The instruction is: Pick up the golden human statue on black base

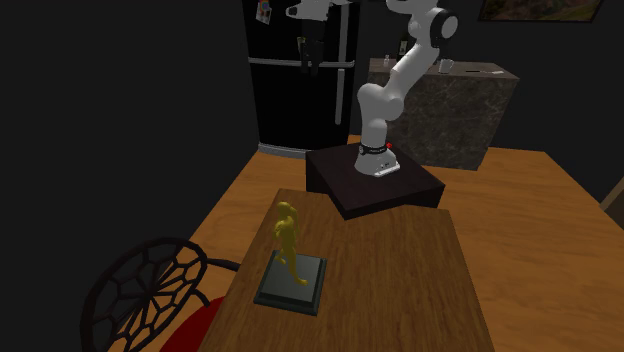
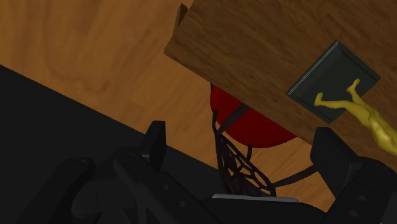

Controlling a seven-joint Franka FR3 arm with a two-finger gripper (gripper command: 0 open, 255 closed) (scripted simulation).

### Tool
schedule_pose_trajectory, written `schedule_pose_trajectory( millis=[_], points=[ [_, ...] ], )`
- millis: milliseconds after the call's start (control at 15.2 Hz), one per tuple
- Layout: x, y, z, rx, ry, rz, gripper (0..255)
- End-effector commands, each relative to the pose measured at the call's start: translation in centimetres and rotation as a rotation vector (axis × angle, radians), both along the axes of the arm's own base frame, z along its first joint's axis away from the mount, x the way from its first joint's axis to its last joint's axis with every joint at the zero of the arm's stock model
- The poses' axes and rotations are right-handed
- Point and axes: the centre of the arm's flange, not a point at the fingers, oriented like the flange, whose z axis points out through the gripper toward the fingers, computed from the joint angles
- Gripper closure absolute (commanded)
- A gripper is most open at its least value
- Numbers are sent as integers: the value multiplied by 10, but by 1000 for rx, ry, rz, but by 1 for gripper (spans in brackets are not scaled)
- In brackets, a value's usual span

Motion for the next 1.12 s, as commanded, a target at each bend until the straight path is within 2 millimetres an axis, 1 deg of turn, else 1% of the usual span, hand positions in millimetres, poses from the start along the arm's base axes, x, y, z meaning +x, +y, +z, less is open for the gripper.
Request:
schedule_pose_trajectory(
  millis=[0, 1056],
  points=[
    [0, 0, 0, 0, 0, 0, 0],
    [95, 178, -73, -26, 7, 23, 0]
  ],
)
